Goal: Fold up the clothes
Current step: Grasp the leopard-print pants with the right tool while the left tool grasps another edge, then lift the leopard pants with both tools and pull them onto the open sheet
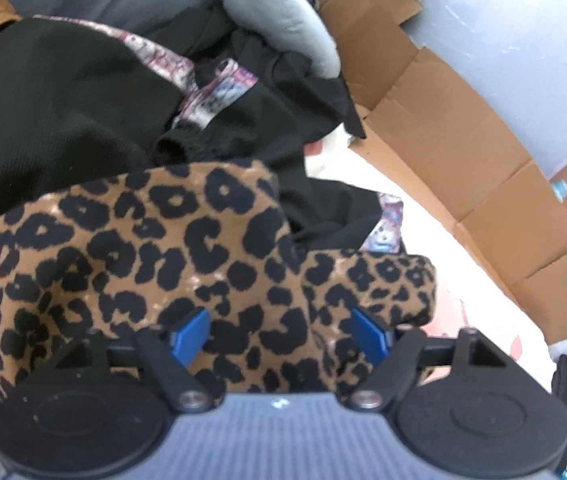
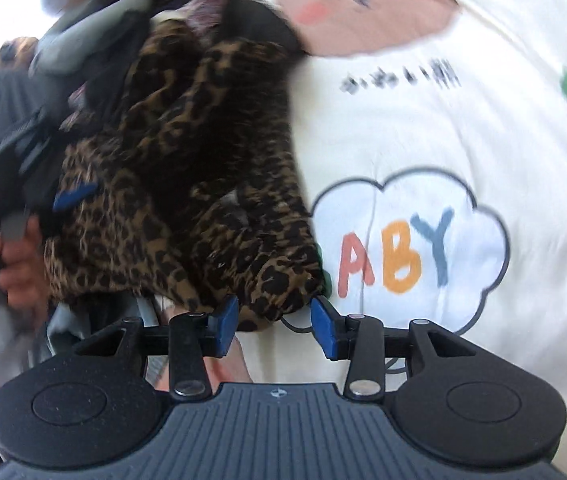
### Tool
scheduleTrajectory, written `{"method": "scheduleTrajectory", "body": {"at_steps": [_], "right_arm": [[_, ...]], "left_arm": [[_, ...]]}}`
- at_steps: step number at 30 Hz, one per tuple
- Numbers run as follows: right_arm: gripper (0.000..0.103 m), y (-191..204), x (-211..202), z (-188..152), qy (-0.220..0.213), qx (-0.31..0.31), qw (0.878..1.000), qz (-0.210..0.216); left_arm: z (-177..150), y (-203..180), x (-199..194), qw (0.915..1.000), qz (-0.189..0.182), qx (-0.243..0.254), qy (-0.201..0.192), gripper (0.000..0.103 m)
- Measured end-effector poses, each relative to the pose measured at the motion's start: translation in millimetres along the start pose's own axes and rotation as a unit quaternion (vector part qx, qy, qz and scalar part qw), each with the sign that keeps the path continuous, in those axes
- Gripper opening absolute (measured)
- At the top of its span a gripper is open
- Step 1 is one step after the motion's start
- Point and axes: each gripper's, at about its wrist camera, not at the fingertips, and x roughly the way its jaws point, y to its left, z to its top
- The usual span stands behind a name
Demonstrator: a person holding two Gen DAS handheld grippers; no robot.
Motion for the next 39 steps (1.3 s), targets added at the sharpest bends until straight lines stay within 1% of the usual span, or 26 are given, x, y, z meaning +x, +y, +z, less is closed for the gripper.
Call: {"method": "scheduleTrajectory", "body": {"at_steps": [2, 4, 5, 6, 7, 9, 12, 14, 15, 16, 17, 18, 19, 20, 21, 22, 24, 26, 29, 33, 39], "right_arm": [[0.048, -7, 10, -1, 0.001, 0.036, 0.999, 0.014], [0.049, -13, 19, -4, 0.001, 0.069, 0.997, 0.029], [0.05, -15, 21, -5, 0.001, 0.082, 0.996, 0.037], [0.055, -17, 24, -6, 0.001, 0.094, 0.995, 0.045], [0.06, -17, 27, -7, 0.003, 0.105, 0.993, 0.051], [0.062, -17, 35, -10, 0.007, 0.12, 0.991, 0.063], [0.066, -20, 47, -12, 0.015, 0.142, 0.988, 0.065], [0.067, -22, 58, -13, 0.019, 0.161, 0.985, 0.064], [0.065, -23, 62, -14, 0.021, 0.17, 0.983, 0.067], [0.059, -22, 66, -14, 0.024, 0.173, 0.982, 0.071], [0.051, -19, 68, -13, 0.03, 0.161, 0.984, 0.066], [0.026, -16, 70, -12, 0.036, 0.149, 0.986, 0.059], [0.019, -12, 70, -11, 0.041, 0.13, 0.99, 0.047], [0.016, -12, 67, -9, 0.041, 0.122, 0.991, 0.045], [0.011, -11, 64, -7, 0.04, 0.114, 0.992, 0.042], [0.01, -11, 58, -3, 0.037, 0.102, 0.993, 0.035], [0.009, -11, 47, 5, 0.032, 0.08, 0.996, 0.021], [0.008, -13, 34, 15, 0.024, 0.059, 0.998, -0.001], [0.008, -18, 14, 29, 0.023, 0.027, 0.999, -0.027], [0.008, -20, -6, 48, 0.031, -0.039, 0.996, -0.074], [0.008, -32, -39, 77, 0.034, -0.097, 0.986, -0.13]], "left_arm": [[-2, 3, 1, 1.0, 0.001, 0.003, 0.002, 0.076], [-2, 5, 3, 1.0, 0.007, 0.006, 0.002, 0.067], [-2, 6, 3, 0.9999, 0.011, 0.006, 0.003, 0.06], [-2, 9, 5, 0.9999, 0.013, 0.004, 0.004, 0.053], [-1, 12, 5, 0.9999, 0.015, 0.001, 0.005, 0.05], [-2, 19, 4, 0.9998, 0.019, -0.007, 0.007, 0.039], [-4, 25, 3, 0.9996, 0.022, -0.013, 0.01, 0.031], [-5, 26, 1, 0.9996, 0.024, -0.013, 0.011, 0.029], [-6, 26, 0, 0.9996, 0.024, -0.012, 0.011, 0.029], [-6, 26, -2, 0.9996, 0.025, -0.011, 0.01, 0.029], [-5, 26, -4, 0.9996, 0.025, -0.01, 0.008, 0.029], [-4, 26, -6, 0.9996, 0.025, -0.009, 0.006, 0.029], [-2, 26, -8, 0.9996, 0.025, -0.011, 0.003, 0.029], [0, 26, -10, 0.9996, 0.025, -0.013, 0.0, 0.03], [2, 26, -13, 0.9995, 0.026, -0.016, -0.006, 0.033], [4, 25, -17, 0.9994, 0.027, -0.018, -0.014, 0.036], [9, 22, -25, 0.9988, 0.031, -0.016, -0.033, 0.051], [12, 17, -32, 0.9981, 0.035, -0.008, -0.05, 0.056], [14, 7, -40, 0.9978, 0.028, 0.006, -0.06, 0.065], [10, -6, -38, 0.9981, 0.013, 0.027, -0.054, 0.067], [3, -11, -29, 0.9989, 0.005, 0.034, -0.031, 0.068]]}}
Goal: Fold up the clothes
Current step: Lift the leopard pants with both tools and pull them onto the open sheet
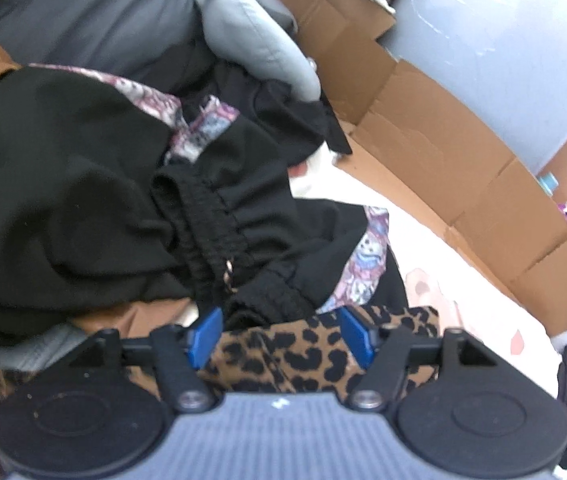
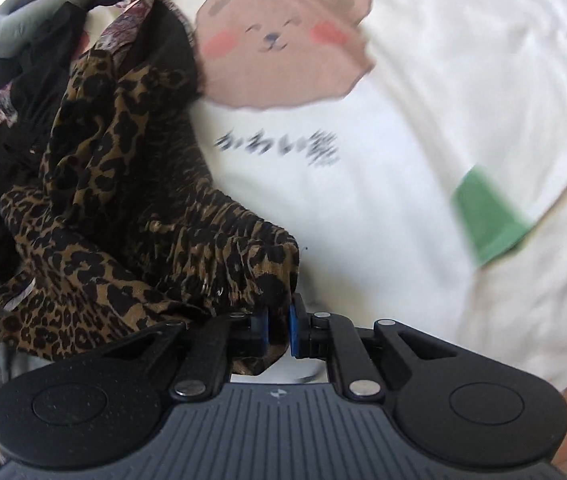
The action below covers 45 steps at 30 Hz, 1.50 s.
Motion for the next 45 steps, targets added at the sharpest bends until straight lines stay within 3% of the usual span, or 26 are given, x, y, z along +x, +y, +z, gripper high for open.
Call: {"method": "scheduleTrajectory", "body": {"at_steps": [5, 9, 18, 23, 30, 33, 38, 41, 45], "right_arm": [[0.007, -25, -20, 19, 0.02, -0.038, 0.998, -0.04], [0.007, -54, -45, 28, 0.01, -0.059, 0.996, -0.068], [0.007, -116, -86, 51, -0.051, -0.062, 0.99, -0.12], [0.007, -143, -103, 71, -0.113, -0.062, 0.982, -0.14], [0.014, -176, -66, 58, -0.132, 0.004, 0.988, -0.084], [0.031, -187, -54, 50, -0.135, 0.023, 0.989, -0.056], [0.04, -200, -49, 33, -0.148, 0.063, 0.987, -0.003], [0.048, -204, -48, 29, -0.151, 0.076, 0.986, 0.01], [0.049, -213, -43, 29, -0.142, 0.105, 0.984, 0.026]], "left_arm": [[-6, -5, 5, 1.0, -0.001, 0.006, 0.007, 0.069], [-15, -16, 12, 0.9994, -0.01, 0.023, 0.023, 0.069], [-29, -42, 24, 0.9961, -0.022, 0.069, 0.05, 0.072], [-40, -66, 32, 0.9923, -0.033, 0.097, 0.069, 0.072], [-48, -111, 41, 0.9784, -0.055, 0.182, 0.082, 0.077], [-51, -129, 54, 0.9753, -0.08, 0.187, 0.087, 0.082], [-64, -173, 70, 0.9629, -0.122, 0.219, 0.101, 0.082], [-75, -201, 73, 0.9532, -0.152, 0.24, 0.105, 0.088], [-95, -236, 81, 0.9388, -0.175, 0.271, 0.121, 0.089]]}}
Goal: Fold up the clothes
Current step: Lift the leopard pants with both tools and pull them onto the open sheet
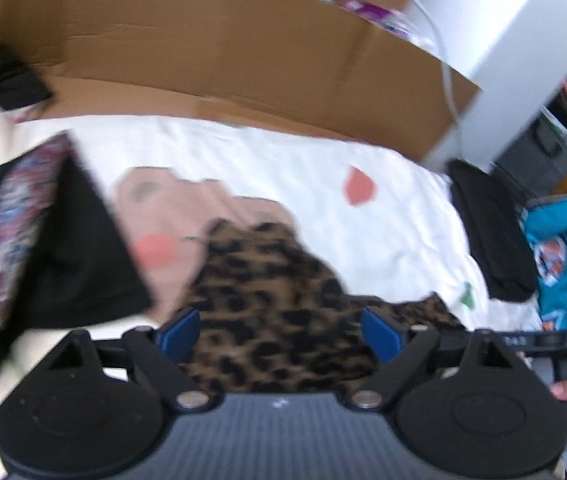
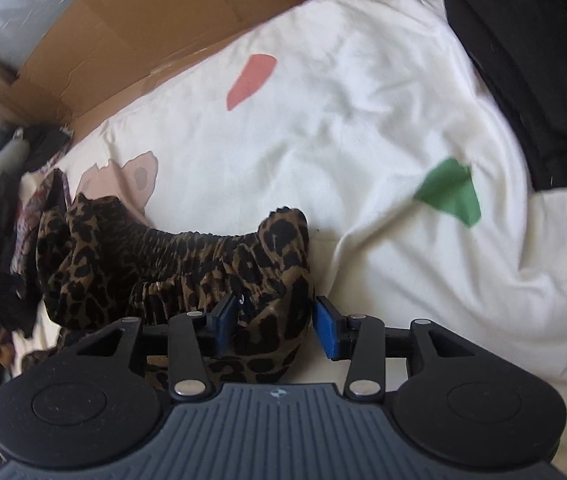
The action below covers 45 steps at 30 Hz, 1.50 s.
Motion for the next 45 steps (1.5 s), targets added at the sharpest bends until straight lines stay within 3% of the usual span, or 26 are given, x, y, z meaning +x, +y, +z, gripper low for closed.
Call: {"method": "scheduleTrajectory", "body": {"at_steps": [8, 11, 13, 15, 18, 21, 28, 37, 42, 45], "right_arm": [[0.048, -1, 15, -4, 0.031, 0.024, 0.999, 0.0], [0.022, -2, 18, -8, 0.035, 0.014, 0.999, -0.001], [0.009, -1, 16, -9, 0.031, 0.001, 1.0, -0.004], [0.005, -1, 12, -8, 0.022, -0.018, 1.0, -0.009], [0.003, -2, 3, -5, 0.006, -0.032, 0.999, -0.019], [0.001, -2, -7, 2, -0.01, -0.049, 0.998, -0.033], [0.001, -4, -18, 23, -0.035, -0.083, 0.994, -0.062], [0.001, 17, -33, 80, -0.089, -0.129, 0.983, -0.091], [0.001, 37, -38, 107, -0.119, -0.166, 0.974, -0.101], [0.004, 38, -19, 113, -0.09, -0.157, 0.979, -0.098]], "left_arm": [[-3, -37, 42, 0.9988, 0.0, 0.03, 0.039, 0.093], [-9, -40, 57, 0.9957, 0.045, 0.057, 0.059, 0.092], [-15, -37, 61, 0.9936, 0.057, 0.069, 0.07, 0.084], [-18, -26, 60, 0.9933, 0.063, 0.061, 0.075, 0.057], [-16, -2, 51, 0.9943, 0.065, 0.028, 0.08, 0.024], [-16, 23, 34, 0.9945, 0.082, 0.005, 0.065, 0.014], [-20, 77, -11, 0.9921, 0.112, -0.042, 0.037, 0.008], [-34, 115, -59, 0.9904, 0.083, -0.101, 0.044, 0.007], [-29, 109, -86, 0.9928, 0.076, -0.089, 0.028, 0.007], [-29, 106, -84, 0.9926, 0.097, -0.067, 0.029, 0.008]]}}
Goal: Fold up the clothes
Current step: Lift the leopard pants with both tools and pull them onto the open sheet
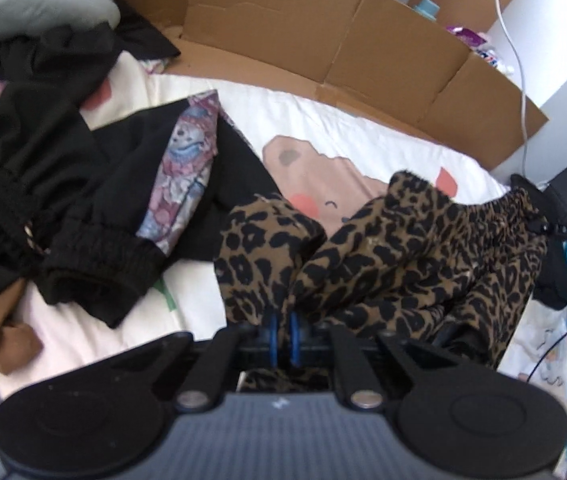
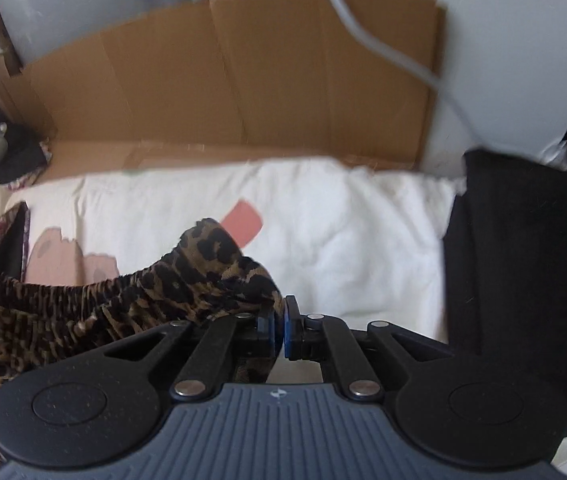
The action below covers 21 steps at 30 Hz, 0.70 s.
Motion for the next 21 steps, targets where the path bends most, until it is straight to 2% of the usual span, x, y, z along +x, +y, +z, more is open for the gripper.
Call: {"method": "scheduleTrajectory", "body": {"at_steps": [2, 3, 4, 6, 7, 9, 10, 14, 16, 21], "right_arm": [[0.011, 2, 7, -4, 0.007, 0.01, 1.0, -0.003], [0.02, 4, 6, -7, 0.007, 0.014, 1.0, -0.008], [0.039, 6, 4, -10, 0.006, 0.017, 1.0, -0.01], [0.05, 9, -2, -15, 0.006, 0.025, 1.0, -0.006], [0.049, 10, -5, -18, 0.008, 0.031, 0.999, 0.001], [0.049, 11, -12, -25, 0.023, 0.065, 0.997, 0.03], [0.049, 12, -14, -29, 0.033, 0.086, 0.994, 0.05], [0.05, 23, -12, -45, 0.087, 0.181, 0.968, 0.149], [0.049, 35, -9, -55, 0.105, 0.201, 0.959, 0.167], [0.049, 65, -3, -69, 0.136, 0.211, 0.949, 0.188]], "left_arm": [[-1, -1, 10, 0.9995, 0.022, 0.021, 0.008, 0.01], [-2, -1, 15, 0.999, 0.032, 0.028, 0.013, 0.012], [-2, 0, 20, 0.9983, 0.042, 0.036, 0.018, 0.014], [1, -1, 20, 0.9972, 0.057, 0.045, 0.015, 0.019], [3, -1, 18, 0.9968, 0.061, 0.05, 0.009, 0.022], [5, -2, 14, 0.9961, 0.066, 0.057, -0.004, 0.043], [5, -3, 11, 0.996, 0.067, 0.058, -0.012, 0.046], [7, -5, 8, 0.9966, 0.06, 0.053, -0.022, 0.047], [6, -6, 7, 0.9968, 0.057, 0.049, -0.025, 0.047], [8, -7, 4, 0.9972, 0.051, 0.041, -0.034, 0.047]]}}
